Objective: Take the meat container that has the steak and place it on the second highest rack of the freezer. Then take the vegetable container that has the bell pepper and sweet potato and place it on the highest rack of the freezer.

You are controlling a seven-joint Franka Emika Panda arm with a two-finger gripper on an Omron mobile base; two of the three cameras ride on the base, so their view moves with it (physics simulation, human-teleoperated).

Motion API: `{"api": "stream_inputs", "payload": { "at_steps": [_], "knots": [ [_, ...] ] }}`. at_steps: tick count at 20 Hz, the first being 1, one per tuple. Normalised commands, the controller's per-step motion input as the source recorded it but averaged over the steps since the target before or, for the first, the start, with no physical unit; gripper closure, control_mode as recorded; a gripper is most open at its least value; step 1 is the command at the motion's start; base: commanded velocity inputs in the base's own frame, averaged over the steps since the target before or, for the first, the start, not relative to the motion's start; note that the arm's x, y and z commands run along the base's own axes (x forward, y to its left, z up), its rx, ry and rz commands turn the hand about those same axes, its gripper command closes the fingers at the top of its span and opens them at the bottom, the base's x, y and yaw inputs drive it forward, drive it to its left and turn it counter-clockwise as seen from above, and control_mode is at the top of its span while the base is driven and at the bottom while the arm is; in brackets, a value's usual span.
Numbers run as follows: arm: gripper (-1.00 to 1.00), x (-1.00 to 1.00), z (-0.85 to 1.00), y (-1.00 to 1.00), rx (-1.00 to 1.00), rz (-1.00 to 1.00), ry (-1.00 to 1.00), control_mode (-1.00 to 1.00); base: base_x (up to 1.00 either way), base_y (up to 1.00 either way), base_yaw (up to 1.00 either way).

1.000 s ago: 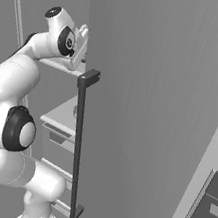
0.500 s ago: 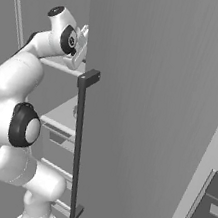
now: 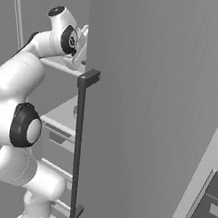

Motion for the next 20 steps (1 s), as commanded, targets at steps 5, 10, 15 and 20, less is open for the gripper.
{"api": "stream_inputs", "payload": {
  "at_steps": [5, 10, 15, 20],
  "knots": [
    [-1.0, 0.0, 0.0, 0.0, 0.0, 0.0, 0.0, -1.0, 0.0, 0.0, 0.0],
    [-1.0, -0.26, 0.04, 0.0, 0.0, 0.0, -0.12, -1.0, 0.0, 0.0, 0.0],
    [-1.0, -0.88, 0.34, 0.0, 0.0, 0.0, -0.27, -1.0, 0.0, 0.0, 0.0],
    [-1.0, -1.0, 0.63, 0.0, 0.0, 0.0, -0.01, -1.0, 0.0, 0.0, 0.0]
  ]
}}
